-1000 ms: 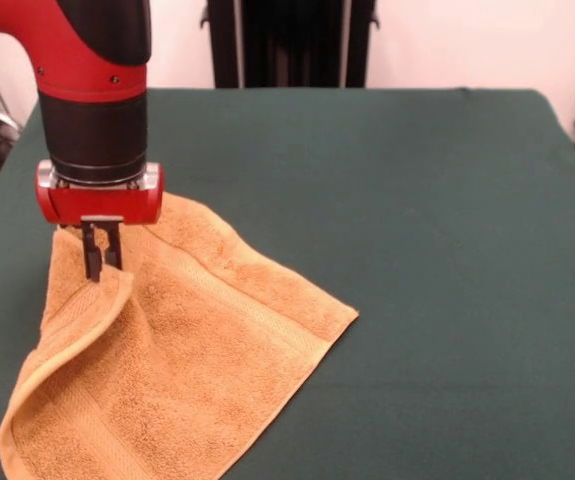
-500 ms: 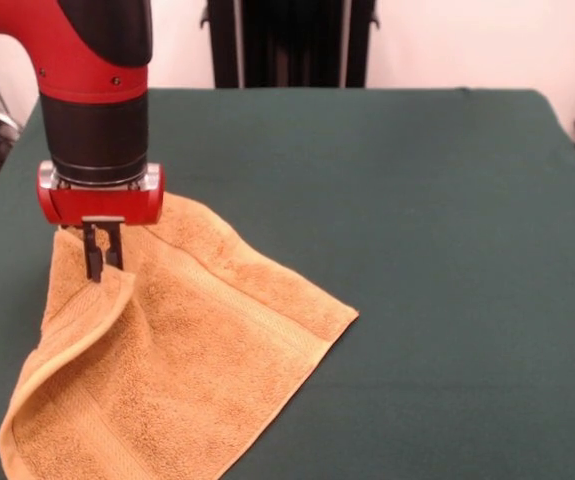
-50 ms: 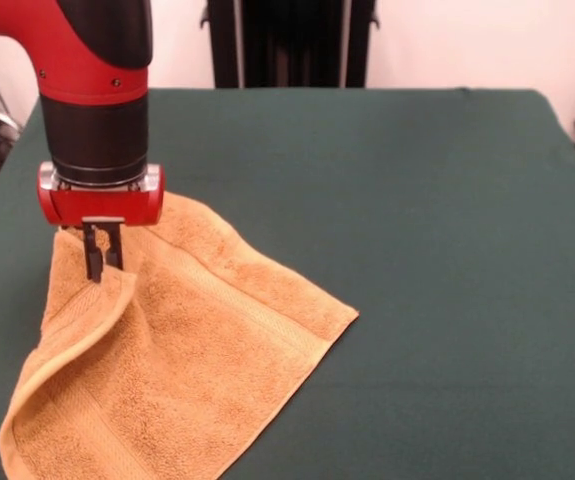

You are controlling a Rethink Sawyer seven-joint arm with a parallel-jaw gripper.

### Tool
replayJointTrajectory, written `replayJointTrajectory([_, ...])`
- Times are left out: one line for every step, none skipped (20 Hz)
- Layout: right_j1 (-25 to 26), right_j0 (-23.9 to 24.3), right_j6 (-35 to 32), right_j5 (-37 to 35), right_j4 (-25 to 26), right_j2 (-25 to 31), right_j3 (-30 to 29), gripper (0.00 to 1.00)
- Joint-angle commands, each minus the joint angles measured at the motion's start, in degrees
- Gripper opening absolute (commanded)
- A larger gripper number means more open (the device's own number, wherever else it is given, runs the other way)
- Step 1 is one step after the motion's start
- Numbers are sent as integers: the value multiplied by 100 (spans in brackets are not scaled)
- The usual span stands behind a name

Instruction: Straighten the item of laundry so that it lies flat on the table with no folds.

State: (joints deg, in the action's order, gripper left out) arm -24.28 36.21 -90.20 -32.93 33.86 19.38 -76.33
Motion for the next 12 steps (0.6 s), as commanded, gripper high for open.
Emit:
replayJointTrajectory([405, -190, -41, 205, 94, 167, -404, 0])
replayJointTrajectory([412, -181, -50, 202, 86, 171, -401, 0])
replayJointTrajectory([402, -162, -68, 235, 87, 169, -439, 0])
replayJointTrajectory([406, -152, -51, 241, 95, 178, -442, 0])
replayJointTrajectory([410, -154, -64, 233, 83, 183, -433, 0])
replayJointTrajectory([413, -151, -85, 238, 72, 182, -435, 0])
replayJointTrajectory([422, -159, -85, 225, 71, 183, -413, 0])
replayJointTrajectory([425, -156, -61, 224, 79, 193, -411, 0])
replayJointTrajectory([428, -157, -43, 223, 89, 200, -405, 0])
replayJointTrajectory([429, -157, -20, 221, 100, 207, -404, 0])
replayJointTrajectory([434, -159, -18, 215, 100, 211, -392, 0])
replayJointTrajectory([433, -155, -13, 223, 106, 215, -401, 0])
